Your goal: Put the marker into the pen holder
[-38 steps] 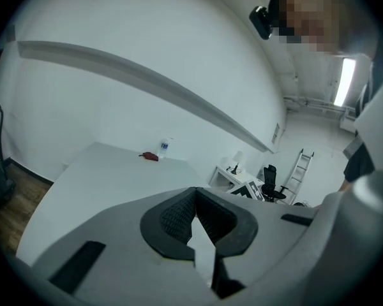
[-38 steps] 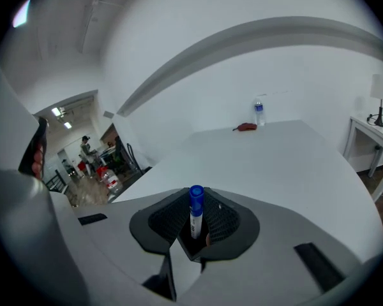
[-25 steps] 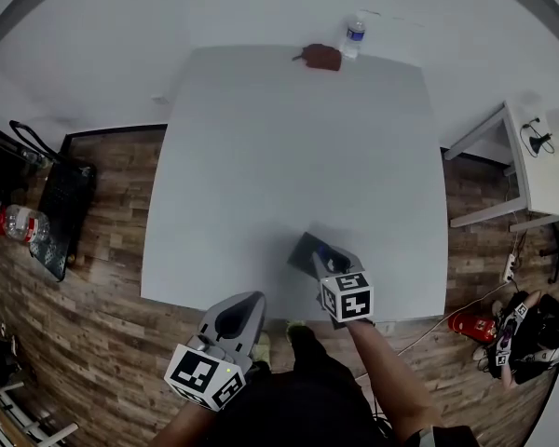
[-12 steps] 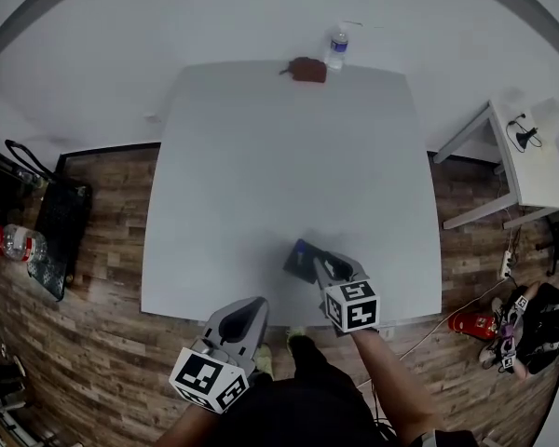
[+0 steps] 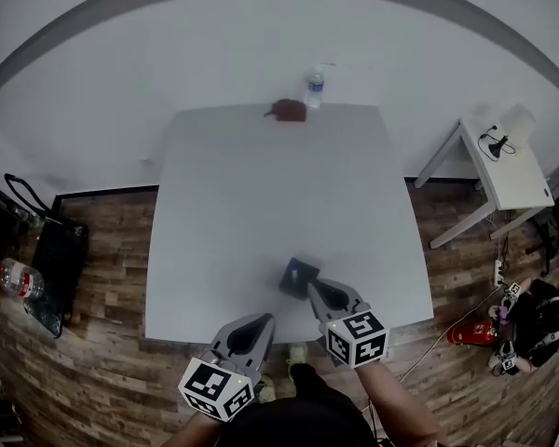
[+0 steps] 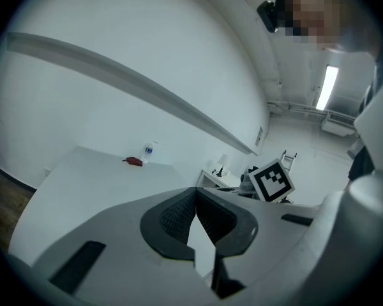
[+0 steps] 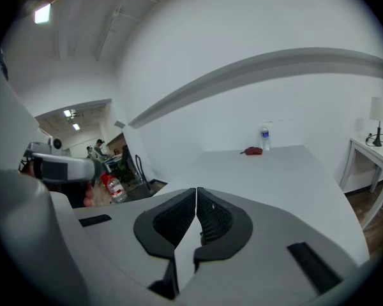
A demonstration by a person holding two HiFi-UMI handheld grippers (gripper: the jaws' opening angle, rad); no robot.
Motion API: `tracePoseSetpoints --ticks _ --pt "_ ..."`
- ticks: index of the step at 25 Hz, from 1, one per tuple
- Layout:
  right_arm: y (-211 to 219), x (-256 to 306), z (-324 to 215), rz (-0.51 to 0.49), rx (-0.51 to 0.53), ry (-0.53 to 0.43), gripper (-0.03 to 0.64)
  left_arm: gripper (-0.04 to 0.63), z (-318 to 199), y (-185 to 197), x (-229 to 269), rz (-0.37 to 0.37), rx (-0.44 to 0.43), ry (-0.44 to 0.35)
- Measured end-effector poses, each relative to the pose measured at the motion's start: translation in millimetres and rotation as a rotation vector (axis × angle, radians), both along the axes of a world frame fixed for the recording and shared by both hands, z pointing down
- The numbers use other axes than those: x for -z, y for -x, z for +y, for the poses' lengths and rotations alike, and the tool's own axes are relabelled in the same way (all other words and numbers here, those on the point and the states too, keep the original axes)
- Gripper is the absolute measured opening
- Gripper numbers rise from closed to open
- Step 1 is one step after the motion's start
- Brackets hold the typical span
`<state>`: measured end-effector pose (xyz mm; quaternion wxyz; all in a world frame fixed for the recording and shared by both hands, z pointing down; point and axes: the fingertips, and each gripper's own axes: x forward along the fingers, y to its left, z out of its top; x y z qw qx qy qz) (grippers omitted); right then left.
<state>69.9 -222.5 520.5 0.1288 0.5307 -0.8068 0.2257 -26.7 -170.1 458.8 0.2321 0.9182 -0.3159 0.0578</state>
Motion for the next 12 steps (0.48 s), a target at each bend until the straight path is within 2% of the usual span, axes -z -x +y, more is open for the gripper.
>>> tracePoseSetpoints --ticks 12 --pt "19.0 98.0 46.2 -0.024 -0.052 -0.221 0.017 0.008 28.9 -1.1 34.7 0.047 -0.094 -0.100"
